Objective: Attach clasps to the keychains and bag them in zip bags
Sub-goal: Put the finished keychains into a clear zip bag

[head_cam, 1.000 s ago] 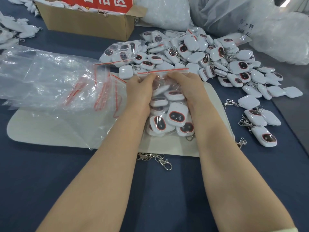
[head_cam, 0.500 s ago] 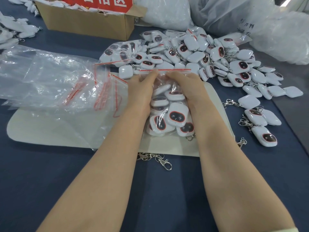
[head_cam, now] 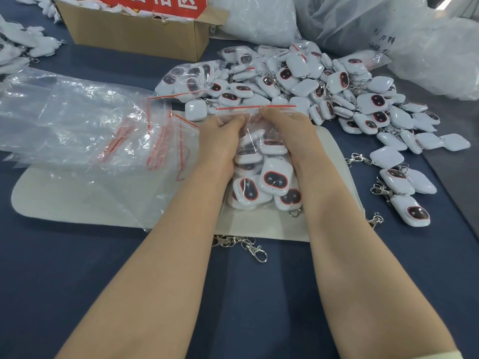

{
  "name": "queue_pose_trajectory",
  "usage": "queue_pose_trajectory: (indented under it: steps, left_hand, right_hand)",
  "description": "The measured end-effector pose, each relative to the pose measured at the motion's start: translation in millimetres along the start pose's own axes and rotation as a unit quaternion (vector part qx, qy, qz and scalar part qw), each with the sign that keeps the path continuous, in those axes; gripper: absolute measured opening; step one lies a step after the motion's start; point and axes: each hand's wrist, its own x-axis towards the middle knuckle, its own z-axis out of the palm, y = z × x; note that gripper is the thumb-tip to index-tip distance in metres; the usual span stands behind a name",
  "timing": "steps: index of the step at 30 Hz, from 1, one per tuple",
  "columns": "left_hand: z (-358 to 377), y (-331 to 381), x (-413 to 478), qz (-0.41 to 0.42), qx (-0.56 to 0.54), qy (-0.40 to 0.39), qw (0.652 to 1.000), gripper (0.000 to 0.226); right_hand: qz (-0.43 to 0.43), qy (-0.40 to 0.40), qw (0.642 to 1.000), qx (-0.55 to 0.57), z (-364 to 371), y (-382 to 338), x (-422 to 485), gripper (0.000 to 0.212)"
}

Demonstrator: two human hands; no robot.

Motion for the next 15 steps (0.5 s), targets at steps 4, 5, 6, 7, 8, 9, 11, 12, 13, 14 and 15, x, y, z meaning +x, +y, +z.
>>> queue_pose_trajectory:
  steps: [4, 5, 6, 7, 8, 9, 11, 12, 13, 14, 15]
  left_hand:
    - [0.2, 1.1, -0.9, -0.009, 0.001, 0.003, 1.000, 0.006]
    - [0.4, 1.1, -1.5, -0.014, 0.000, 0.003, 1.000, 0.007]
    - [0.2, 1.7, -2.0, -0.016, -0.003, 0.000, 1.000, 0.005]
    - [0.3, 2.7, -3.2, -0.017, -0.007, -0.002, 1.000, 0.001]
    - [0.3, 3.3, -4.4, -0.020, -0.013, -0.002, 1.000, 0.007]
    - [0.1, 3.1, -4.6, -0.023, -0.020, 0.000, 1.000, 0.015]
    - [-0.6, 3.0, -5.1, -0.026, -0.026, 0.000, 0.999, 0.023]
    - [-0.8, 3.2, -5.6, -0.025, -0.029, -0.003, 0.999, 0.021]
    - [-0.9, 2.7, -5.0, -0.024, -0.032, -0.006, 0.999, 0.015]
    - [-0.8, 2.6, -5.0, -0.023, -0.035, -0.007, 0.999, 0.010]
    - [-0.4, 2.5, -4.9, -0.021, -0.039, -0.005, 0.999, 0.007]
  right_hand:
    - [0.002, -0.003, 1.000, -0.004, -1.6, -0.7, -0.3, 0.030]
    - [0.004, -0.004, 1.000, -0.005, -1.7, -0.8, -0.1, 0.028]
    - [0.005, -0.004, 1.000, -0.005, -1.7, -1.0, -0.2, 0.026]
    - [0.005, -0.004, 1.000, -0.002, -1.5, -1.1, -0.4, 0.025]
    - [0.004, -0.004, 1.000, 0.004, -1.4, -1.3, -0.8, 0.023]
    - [0.002, -0.005, 1.000, 0.012, -1.0, -1.3, -1.1, 0.022]
    - [0.000, -0.006, 1.000, 0.013, -0.9, -1.1, -0.7, 0.021]
    - [0.002, -0.006, 1.000, 0.007, -0.8, -1.0, -0.4, 0.023]
    - [0.005, -0.006, 1.000, 0.003, -0.8, -0.9, 0.2, 0.024]
    - [0.007, -0.005, 1.000, 0.003, -0.9, -0.6, 1.4, 0.025]
    - [0.009, -0.003, 1.000, 0.005, -0.9, -0.6, 2.7, 0.025]
